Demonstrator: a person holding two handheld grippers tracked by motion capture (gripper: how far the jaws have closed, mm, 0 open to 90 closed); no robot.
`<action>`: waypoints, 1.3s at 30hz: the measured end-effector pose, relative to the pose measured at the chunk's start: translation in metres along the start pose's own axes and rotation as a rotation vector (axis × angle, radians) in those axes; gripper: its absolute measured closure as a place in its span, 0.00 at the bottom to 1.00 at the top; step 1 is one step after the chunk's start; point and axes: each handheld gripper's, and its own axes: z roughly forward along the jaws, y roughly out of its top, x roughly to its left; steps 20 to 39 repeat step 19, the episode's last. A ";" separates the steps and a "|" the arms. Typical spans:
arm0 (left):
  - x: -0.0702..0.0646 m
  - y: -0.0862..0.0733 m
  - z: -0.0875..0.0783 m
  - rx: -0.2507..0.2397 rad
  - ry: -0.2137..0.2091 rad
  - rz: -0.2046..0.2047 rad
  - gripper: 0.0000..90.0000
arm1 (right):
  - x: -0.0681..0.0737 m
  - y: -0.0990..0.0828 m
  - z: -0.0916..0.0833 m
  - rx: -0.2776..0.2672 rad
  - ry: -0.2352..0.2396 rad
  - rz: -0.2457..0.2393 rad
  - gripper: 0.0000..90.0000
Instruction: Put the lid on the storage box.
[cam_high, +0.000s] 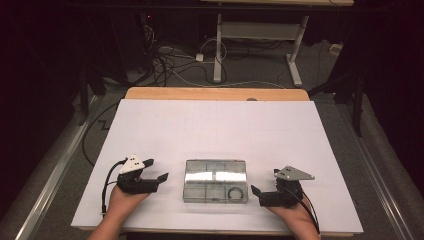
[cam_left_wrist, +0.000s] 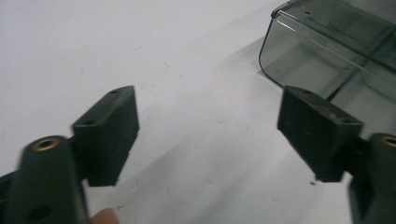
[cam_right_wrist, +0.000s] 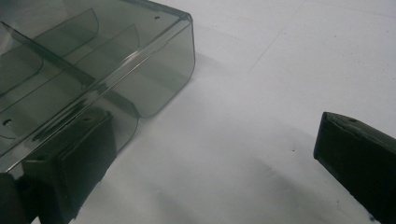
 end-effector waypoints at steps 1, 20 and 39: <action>0.000 0.000 -0.001 -0.007 -0.001 -0.002 0.15 | 0.000 0.000 0.000 -0.001 -0.001 0.000 0.00; -0.001 0.000 -0.001 -0.016 0.001 -0.006 0.00 | 0.002 -0.002 -0.004 -0.026 -0.013 -0.007 0.00; -0.001 0.000 -0.001 -0.016 0.001 -0.006 0.00 | 0.002 -0.002 -0.004 -0.026 -0.013 -0.007 0.00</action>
